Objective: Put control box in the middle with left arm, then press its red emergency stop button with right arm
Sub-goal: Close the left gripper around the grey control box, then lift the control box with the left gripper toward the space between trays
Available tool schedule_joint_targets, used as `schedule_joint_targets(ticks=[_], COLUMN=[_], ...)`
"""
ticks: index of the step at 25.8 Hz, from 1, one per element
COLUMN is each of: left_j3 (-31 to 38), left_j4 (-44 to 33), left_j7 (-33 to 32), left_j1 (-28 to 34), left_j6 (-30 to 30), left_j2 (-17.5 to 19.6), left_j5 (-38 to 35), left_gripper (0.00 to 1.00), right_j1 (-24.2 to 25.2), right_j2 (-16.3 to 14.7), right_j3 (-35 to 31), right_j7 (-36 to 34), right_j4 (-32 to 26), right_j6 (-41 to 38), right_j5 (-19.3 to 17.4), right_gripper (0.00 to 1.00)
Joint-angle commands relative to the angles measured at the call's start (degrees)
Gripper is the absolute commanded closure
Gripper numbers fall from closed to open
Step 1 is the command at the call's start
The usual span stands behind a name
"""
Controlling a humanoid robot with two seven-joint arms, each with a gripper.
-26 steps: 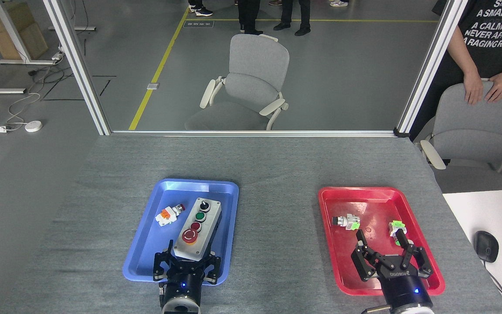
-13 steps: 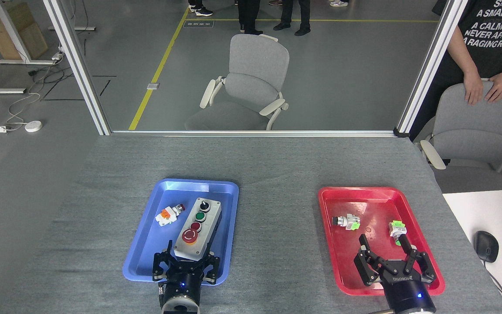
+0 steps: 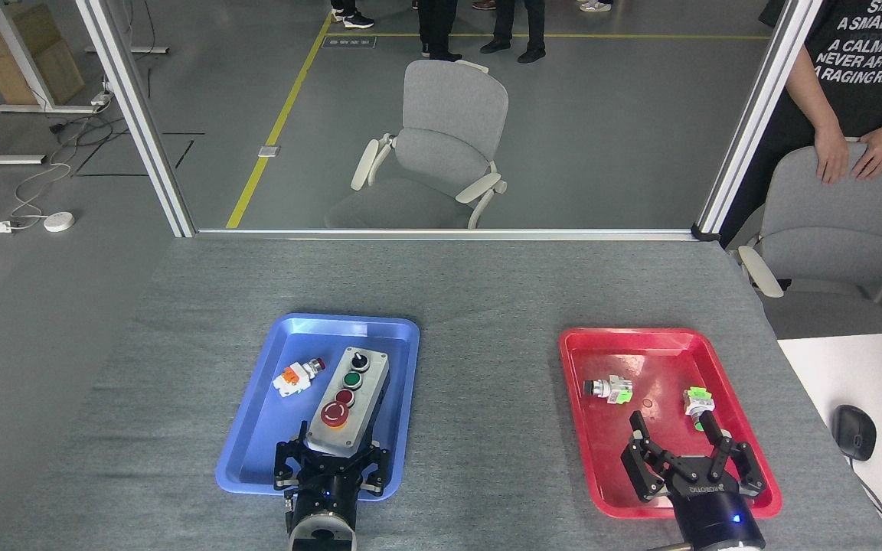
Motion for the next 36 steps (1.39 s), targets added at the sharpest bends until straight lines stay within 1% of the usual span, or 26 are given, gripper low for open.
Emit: schedule_joint_targets(ticks=[1,7,10,14,19,21,23,24,25,28,29,32,34,36], left_j3=[0.0,0.0,-0.1,-0.1,-0.1,-0.2,-0.2,-0.2,-0.2,-0.2,-0.2,-0.2,0.2,0.7], left_j4=[1.5,3.7,4.0,6.6,10.5,11.0,11.0,11.0,11.0,10.6,10.2,7.3,2.3,-4.3], left_j7=[0.0,0.0,0.0,0.0,-0.6,-0.6,-0.6,-0.6,-0.6,-0.6,-0.5,-0.4,-0.3,-0.3], left_j1=[-1.2,-2.5,-3.3,-4.9,-6.8,-7.2,-7.5,-7.5,-7.6,-7.7,-7.7,-7.0,-5.7,-2.5], left_j6=[-0.1,-0.5,-0.6,-0.6,-0.8,-0.9,-0.9,-0.9,-0.9,-1.0,-1.3,-3.3,-5.3,-7.0], left_j2=[-0.4,-0.9,-0.9,-1.0,-1.2,-1.1,-1.0,-1.0,-0.9,-0.4,-0.3,0.0,1.2,3.4], left_j5=[0.2,1.5,2.1,2.6,5.0,5.3,5.5,5.5,5.5,5.5,5.6,5.5,5.9,8.4], left_gripper=[0.01,0.01,0.01,0.02,0.07,0.15,0.27,0.37,0.49,0.91,1.0,1.0,1.0,1.0], right_j1=[0.0,0.0,0.0,0.0,0.1,0.1,0.1,0.1,0.1,0.3,0.4,0.3,0.2,0.1], right_j2=[-0.2,0.3,0.2,0.0,-0.1,-0.1,-0.2,-0.2,-0.1,0.1,0.2,0.0,0.4,0.6], right_j3=[0.0,0.0,-0.2,-0.8,-0.7,-0.7,-0.6,-0.6,-0.6,-0.4,-0.5,-0.9,-1.1,-1.1], right_j7=[-0.1,0.6,0.6,0.6,0.7,0.8,0.8,0.8,0.8,0.8,0.8,0.7,0.7,0.7], right_j4=[0.0,0.0,0.1,0.2,0.2,0.2,0.2,0.1,0.1,0.0,0.0,0.3,0.3,0.2], right_j6=[0.1,0.3,0.4,0.4,0.1,0.0,0.0,0.0,0.0,0.0,0.0,0.0,0.0,0.0], right_j5=[0.0,0.0,0.0,-0.1,-0.1,-0.1,-0.1,-0.1,-0.1,-0.1,-0.1,-0.1,-0.1,-0.1], right_gripper=[0.01,0.01,0.01,0.01,0.01,0.01,0.01,0.01,0.01,0.01,0.01,0.01,0.01,0.01])
